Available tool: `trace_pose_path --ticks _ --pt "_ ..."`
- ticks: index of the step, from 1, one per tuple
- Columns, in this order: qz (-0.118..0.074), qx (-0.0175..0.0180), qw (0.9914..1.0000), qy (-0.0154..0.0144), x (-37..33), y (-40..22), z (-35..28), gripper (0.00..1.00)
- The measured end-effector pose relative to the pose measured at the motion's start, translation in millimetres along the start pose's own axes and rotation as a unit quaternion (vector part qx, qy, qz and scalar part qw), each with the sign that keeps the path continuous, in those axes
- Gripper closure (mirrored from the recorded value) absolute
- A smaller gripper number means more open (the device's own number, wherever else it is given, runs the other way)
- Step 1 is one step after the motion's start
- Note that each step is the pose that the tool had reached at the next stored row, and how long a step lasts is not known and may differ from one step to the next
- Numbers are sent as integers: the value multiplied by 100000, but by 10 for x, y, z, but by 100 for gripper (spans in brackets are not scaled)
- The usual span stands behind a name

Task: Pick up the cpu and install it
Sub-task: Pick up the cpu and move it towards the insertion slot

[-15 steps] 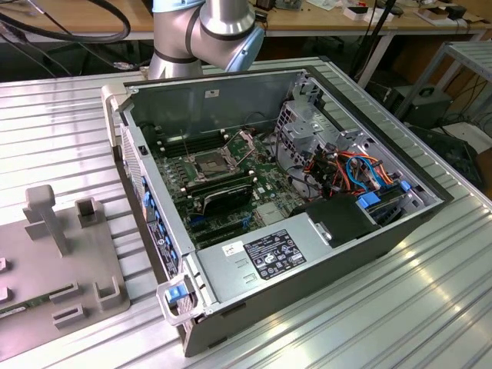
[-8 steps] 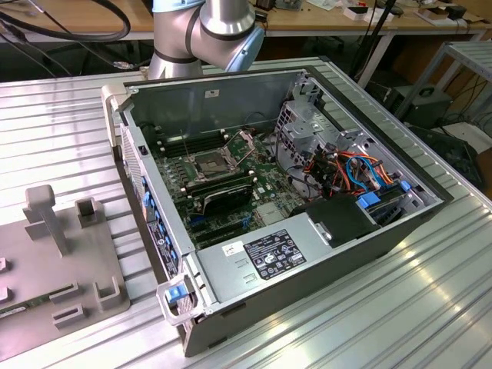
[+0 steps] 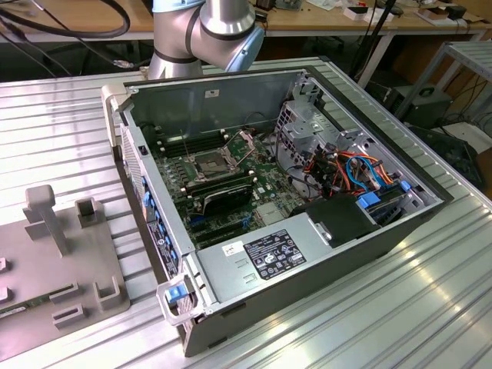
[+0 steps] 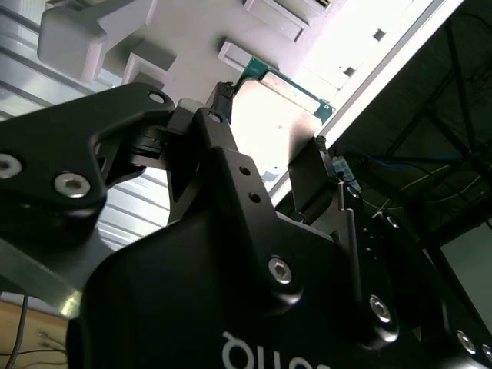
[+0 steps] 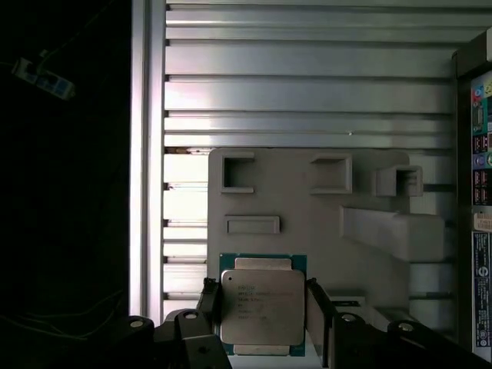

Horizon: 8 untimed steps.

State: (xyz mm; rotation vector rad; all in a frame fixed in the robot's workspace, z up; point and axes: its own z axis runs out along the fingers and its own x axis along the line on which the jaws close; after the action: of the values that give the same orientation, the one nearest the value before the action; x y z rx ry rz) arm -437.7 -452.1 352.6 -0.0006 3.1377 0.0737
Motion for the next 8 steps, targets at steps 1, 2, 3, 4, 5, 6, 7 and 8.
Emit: trace_pose_path --ticks 1,2,3,4,5,6,7,8 --pt "-2 0 100000 -1 0 0 -14 45" --pt "-3 3 100000 -3 0 1 -28 45" --pt "-2 -1 100000 -4 0 2 -46 45" --pt "-1 1 100000 -6 0 3 -61 45" --pt "-2 1 100000 0 0 4 -87 45" --pt "-1 0 100000 -2 0 5 -104 45" --pt "-2 0 100000 -2 0 5 -121 45" --pt "-2 -1 100000 -6 -1 7 -158 45"
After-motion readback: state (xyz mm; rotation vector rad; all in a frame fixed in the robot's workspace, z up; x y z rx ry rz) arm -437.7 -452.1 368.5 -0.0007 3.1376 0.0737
